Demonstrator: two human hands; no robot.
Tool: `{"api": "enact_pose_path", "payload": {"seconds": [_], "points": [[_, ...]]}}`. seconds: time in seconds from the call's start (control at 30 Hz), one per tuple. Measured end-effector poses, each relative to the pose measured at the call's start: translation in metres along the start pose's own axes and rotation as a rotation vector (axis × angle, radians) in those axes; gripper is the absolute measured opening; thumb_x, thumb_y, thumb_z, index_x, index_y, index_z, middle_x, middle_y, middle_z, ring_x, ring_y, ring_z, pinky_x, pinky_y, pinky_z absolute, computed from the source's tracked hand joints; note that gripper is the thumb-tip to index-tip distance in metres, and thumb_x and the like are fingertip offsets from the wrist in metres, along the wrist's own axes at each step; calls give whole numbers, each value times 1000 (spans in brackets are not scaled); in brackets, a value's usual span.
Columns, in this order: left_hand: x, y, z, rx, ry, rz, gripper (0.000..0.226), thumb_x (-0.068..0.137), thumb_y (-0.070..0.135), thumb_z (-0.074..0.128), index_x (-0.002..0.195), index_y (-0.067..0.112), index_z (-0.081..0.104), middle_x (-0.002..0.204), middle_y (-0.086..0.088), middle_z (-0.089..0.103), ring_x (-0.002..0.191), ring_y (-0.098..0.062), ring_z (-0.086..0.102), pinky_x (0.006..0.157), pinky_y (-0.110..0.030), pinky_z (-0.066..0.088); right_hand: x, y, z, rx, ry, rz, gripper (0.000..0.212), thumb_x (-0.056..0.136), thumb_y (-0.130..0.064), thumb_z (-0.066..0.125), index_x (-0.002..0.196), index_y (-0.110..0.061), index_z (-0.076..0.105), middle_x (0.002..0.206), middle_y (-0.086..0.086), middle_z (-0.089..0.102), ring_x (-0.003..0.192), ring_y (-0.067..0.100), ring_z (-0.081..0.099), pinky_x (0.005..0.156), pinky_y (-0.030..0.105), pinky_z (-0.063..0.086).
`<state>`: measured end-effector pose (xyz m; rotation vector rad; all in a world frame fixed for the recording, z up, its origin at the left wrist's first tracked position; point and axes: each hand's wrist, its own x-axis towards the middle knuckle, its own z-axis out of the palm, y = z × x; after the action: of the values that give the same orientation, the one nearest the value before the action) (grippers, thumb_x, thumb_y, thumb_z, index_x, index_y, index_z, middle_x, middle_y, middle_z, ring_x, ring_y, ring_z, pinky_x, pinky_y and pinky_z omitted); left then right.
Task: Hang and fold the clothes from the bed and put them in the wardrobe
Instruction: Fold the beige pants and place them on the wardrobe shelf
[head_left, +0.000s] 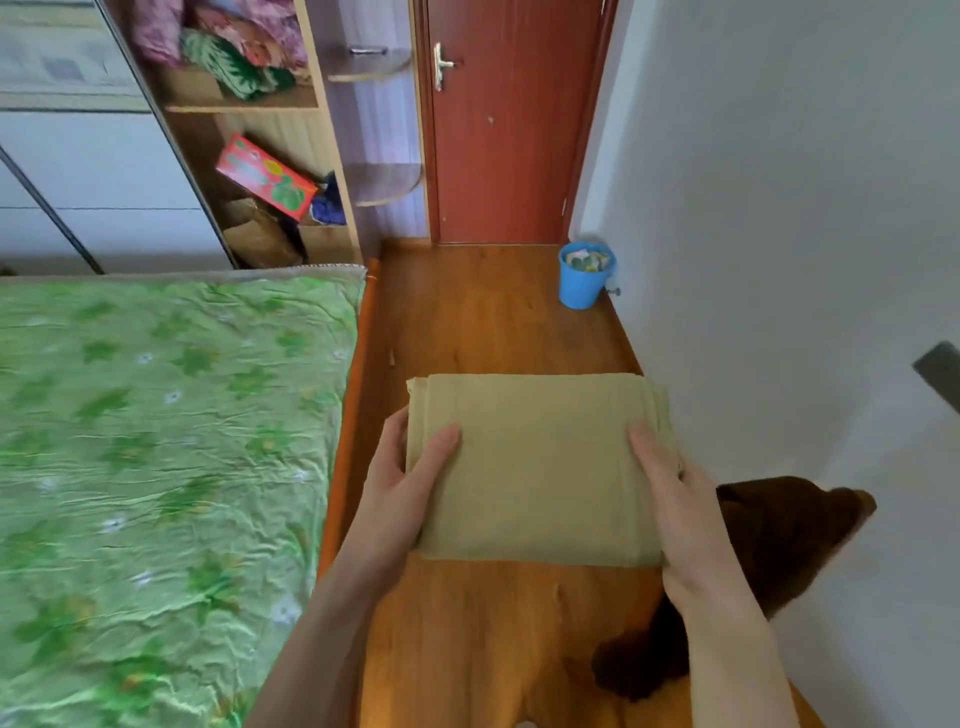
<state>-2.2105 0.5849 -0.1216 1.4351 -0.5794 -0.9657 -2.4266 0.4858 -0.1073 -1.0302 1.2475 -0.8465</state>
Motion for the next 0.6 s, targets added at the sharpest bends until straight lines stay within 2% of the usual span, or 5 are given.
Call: {"api": "enact_pose_path", "payload": {"seconds": [0.1, 0.27, 0.43, 0.53, 0.6], "points": [[29, 14, 6, 3, 97, 37, 57, 84, 61, 79, 135, 42, 59, 121, 11, 74, 108, -12, 73, 91, -38, 58, 39, -20, 11, -9, -82, -3, 48, 92, -61, 62, 131, -34, 64, 115, -8, 76, 107, 15, 72, 83, 36, 60], [74, 35, 7, -44, 192, 56, 50, 84, 57, 81, 128, 43, 63, 113, 11, 77, 104, -16, 75, 93, -44, 60, 96, -50, 41, -14, -197, -1, 51, 91, -60, 63, 135, -33, 63, 114, -8, 77, 108, 16, 72, 93, 43, 60], [144, 49, -6, -61, 218, 79, 46, 87, 49, 72, 131, 41, 60, 111, 15, 77, 102, -13, 75, 81, -33, 61, 162, -66, 90, -23, -232, 22, 44, 93, -58, 63, 131, -33, 61, 117, -4, 74, 109, 18, 70, 97, 46, 58], [200, 60, -20, -54, 226, 88, 23, 96, 44, 66, 118, 48, 58, 103, 25, 75, 97, -6, 75, 77, -26, 60, 209, -77, 129, -31, -228, 19, 50, 93, -58, 63, 136, -31, 59, 120, -4, 72, 112, 19, 69, 100, 48, 57], [241, 71, -30, -70, 240, 99, 21, 99, 43, 65, 118, 48, 59, 105, 24, 76, 98, -6, 75, 78, -27, 60, 243, -90, 158, -50, -240, -2, 53, 92, -57, 66, 137, -30, 58, 122, -3, 72, 112, 19, 68, 98, 47, 57]]}}
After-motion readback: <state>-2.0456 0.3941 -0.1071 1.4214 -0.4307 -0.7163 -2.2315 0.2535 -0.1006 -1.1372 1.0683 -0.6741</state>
